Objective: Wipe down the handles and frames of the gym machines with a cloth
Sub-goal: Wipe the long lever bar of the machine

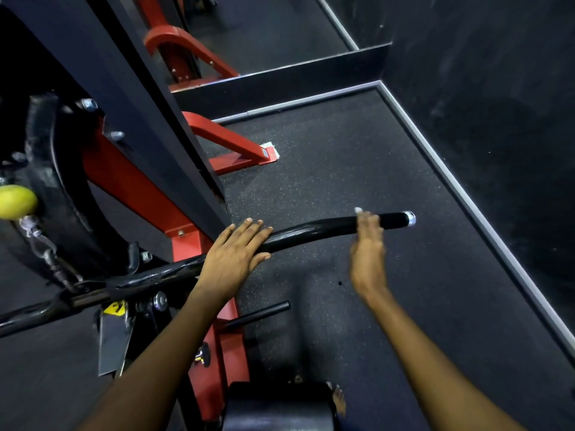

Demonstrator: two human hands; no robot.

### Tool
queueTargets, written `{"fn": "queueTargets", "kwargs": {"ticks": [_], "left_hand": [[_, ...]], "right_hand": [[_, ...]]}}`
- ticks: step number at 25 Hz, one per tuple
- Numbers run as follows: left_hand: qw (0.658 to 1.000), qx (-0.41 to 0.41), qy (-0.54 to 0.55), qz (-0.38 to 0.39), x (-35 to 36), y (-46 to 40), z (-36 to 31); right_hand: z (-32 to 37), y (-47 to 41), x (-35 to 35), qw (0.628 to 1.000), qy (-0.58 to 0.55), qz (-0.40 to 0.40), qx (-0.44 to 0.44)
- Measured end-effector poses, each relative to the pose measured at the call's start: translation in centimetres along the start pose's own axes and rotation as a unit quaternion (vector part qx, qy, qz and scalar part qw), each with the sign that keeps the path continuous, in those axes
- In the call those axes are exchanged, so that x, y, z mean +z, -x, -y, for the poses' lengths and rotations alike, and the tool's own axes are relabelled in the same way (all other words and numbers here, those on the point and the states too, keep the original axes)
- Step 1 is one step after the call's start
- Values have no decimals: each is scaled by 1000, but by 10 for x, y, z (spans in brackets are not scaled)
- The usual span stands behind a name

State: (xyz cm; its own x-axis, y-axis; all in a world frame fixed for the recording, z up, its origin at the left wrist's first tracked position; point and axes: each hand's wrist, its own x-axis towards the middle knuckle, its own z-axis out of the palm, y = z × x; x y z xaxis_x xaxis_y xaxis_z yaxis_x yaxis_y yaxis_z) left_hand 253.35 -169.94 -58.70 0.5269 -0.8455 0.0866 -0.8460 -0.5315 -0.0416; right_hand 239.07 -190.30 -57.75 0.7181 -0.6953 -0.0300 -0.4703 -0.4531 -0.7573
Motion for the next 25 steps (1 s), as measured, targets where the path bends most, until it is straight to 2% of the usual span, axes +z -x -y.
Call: {"fn": "queueTargets", "kwargs": {"ticks": [2,4,5,6,7,8,9,10,11,12,13,14,15,16,17,18,19,20,22,23,24,25], "left_hand": [[1000,-10,0,10,0,2,0],[1000,-22,4,18,0,6,1],[999,-26,6,17,-1,7,2],[999,-31,7,15,-1,9,3],[999,-36,9,15,-2,11,3],[999,-41,12,15,-2,12,4],[999,-44,13,17,-2,13,4],[999,-47,14,19,-2,14,4],[998,-50,14,23,-1,15,4],[998,-54,16,29,-1,16,4],[998,-58,17,36,-1,17,5],[997,-63,20,39,-1,20,7],[997,-68,22,35,-1,23,11],[997,-71,23,30,-1,27,14],[997,-73,22,24,-2,30,18],[997,-74,21,22,-2,33,20],[997,-74,21,23,-3,35,22],[996,-76,23,25,-3,37,23],[996,-85,27,27,-4,38,22],[995,-90,30,27,-4,38,22],[995,-94,33,27,-4,38,22],[995,-94,34,27,-5,39,22]], "right_hand": [[9,26,25,979,55,111,-162],[-1,28,25,946,145,106,-269],[-10,20,19,950,122,96,-270],[-16,10,11,973,61,67,-213],[-17,1,3,995,-4,22,-96],[-14,-1,-1,999,-50,-3,-19],[-10,1,2,996,-90,-9,2],[-1,6,10,992,-123,18,-9],[14,16,19,989,-111,73,-60],[25,26,32,973,-38,170,-155],[25,40,46,953,24,206,-222],[19,48,52,943,55,192,-264],[9,47,52,968,34,98,-228],[2,43,50,995,-44,-20,-93],[-5,32,45,982,-105,-136,76],[-8,16,35,926,-209,-201,242],[-10,-1,23,852,-319,-216,356],[-13,-18,14,782,-415,-208,416],[-12,-37,12,700,-543,-201,419],[-1,-37,20,680,-565,-155,441],[16,-26,28,677,-568,-106,455],[31,-11,40,700,-547,-54,456]]}}
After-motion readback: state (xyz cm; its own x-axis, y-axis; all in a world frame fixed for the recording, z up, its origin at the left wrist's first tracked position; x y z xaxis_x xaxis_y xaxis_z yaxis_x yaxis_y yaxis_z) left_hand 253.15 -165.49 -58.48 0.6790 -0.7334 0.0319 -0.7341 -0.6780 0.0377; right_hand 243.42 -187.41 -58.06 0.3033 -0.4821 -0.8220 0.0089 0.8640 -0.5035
